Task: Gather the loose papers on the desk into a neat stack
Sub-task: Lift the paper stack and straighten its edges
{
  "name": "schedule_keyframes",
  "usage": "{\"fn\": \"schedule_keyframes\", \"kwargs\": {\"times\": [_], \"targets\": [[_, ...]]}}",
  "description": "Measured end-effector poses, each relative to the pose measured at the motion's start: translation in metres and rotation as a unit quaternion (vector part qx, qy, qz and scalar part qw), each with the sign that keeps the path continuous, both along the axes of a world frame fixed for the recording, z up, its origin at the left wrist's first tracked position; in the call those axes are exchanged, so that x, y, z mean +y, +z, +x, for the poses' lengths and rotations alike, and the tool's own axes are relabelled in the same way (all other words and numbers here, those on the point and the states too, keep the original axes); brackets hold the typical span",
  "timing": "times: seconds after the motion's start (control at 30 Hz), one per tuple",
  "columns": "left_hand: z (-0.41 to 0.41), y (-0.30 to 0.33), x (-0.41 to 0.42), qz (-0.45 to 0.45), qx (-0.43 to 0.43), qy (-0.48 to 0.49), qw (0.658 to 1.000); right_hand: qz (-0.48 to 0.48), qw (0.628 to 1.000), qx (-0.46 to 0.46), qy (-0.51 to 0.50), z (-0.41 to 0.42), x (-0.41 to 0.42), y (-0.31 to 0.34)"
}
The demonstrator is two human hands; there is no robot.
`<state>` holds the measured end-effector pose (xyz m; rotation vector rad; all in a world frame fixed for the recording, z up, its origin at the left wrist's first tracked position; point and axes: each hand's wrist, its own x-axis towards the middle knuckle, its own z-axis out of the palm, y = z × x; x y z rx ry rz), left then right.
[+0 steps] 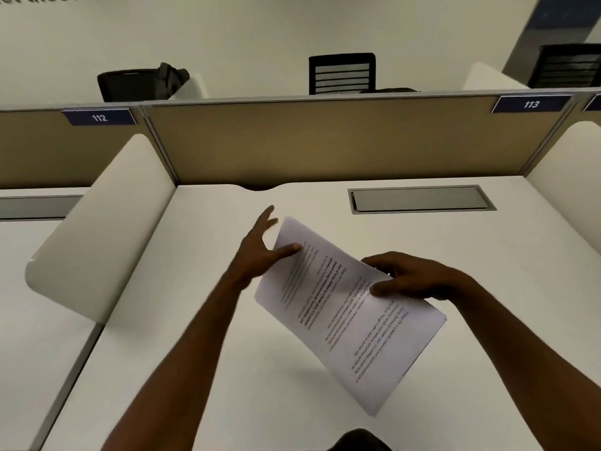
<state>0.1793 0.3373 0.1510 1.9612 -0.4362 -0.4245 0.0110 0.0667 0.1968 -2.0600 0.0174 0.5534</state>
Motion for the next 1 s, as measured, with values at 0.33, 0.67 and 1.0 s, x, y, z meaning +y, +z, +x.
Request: {"fn": "schedule_keyframes", "kwargs": {"times": [0.33,0.67,1.0], "targets": [[-0.002,0.007,0.021,-0.088,0.079,-0.091,0.989,0.178,0.983,-0.016,-0.033,0.0,-0.042,-0.009],[-0.034,-0.048,0.043,-0.151,0.134,0.025,0.979,0.275,0.904,-0.061,-0.322,-0.027,-0.007,-0.122],[-0.048,-0.089,0.057,-0.189,0.143,0.051,0.97,0.146,0.891,-0.13,-0.409,-0.033,0.016,-0.156]]}}
